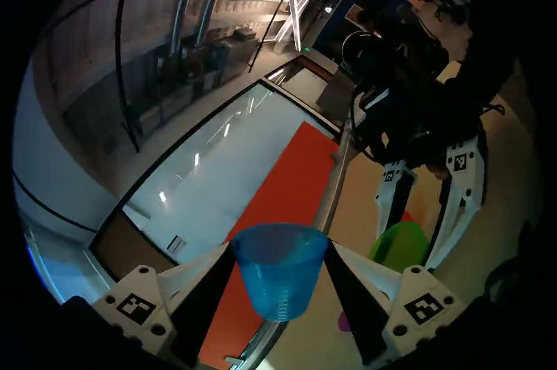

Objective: Pour water

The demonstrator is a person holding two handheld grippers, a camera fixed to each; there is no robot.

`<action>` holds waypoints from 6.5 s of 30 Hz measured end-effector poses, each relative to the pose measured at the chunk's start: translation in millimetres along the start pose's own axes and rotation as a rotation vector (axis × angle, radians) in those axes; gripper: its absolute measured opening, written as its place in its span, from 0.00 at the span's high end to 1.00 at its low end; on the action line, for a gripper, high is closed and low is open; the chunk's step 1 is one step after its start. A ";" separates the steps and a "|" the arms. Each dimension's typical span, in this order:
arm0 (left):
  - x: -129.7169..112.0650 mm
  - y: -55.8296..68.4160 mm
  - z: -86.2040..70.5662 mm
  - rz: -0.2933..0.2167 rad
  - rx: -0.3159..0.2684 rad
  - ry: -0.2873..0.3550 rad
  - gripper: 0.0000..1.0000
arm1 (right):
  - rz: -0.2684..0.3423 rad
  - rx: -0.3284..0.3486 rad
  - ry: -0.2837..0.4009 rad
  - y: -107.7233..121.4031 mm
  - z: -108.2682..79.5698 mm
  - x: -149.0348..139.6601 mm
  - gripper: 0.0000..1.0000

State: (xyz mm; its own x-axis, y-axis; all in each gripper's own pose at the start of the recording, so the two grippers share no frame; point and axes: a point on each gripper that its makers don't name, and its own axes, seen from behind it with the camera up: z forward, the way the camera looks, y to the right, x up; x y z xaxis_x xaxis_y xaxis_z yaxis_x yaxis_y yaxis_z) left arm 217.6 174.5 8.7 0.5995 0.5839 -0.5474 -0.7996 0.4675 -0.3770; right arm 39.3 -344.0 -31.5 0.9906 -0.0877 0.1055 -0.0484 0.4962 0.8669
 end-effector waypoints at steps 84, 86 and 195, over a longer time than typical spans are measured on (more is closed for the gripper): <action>28.3 -1.4 0.8 0.417 0.046 0.025 0.12 | -0.025 -0.014 0.018 6.1 -8.6 10.5 0.11; 28.4 -2.4 0.9 0.428 0.049 0.024 0.12 | -0.025 -0.015 0.019 6.6 -8.7 10.4 0.11; -25.5 -2.5 20.7 -0.811 -0.080 0.030 0.12 | -0.022 -0.074 0.098 21.8 -28.5 36.1 0.11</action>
State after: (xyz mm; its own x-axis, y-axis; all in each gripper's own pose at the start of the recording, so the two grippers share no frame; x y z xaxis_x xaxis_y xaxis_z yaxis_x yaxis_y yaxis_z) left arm 205.1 172.1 39.0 0.9928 0.0656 -0.1000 -0.1176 0.6877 -0.7164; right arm 77.7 -311.7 -22.7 0.9993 -0.0158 0.0353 -0.0205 0.5577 0.8298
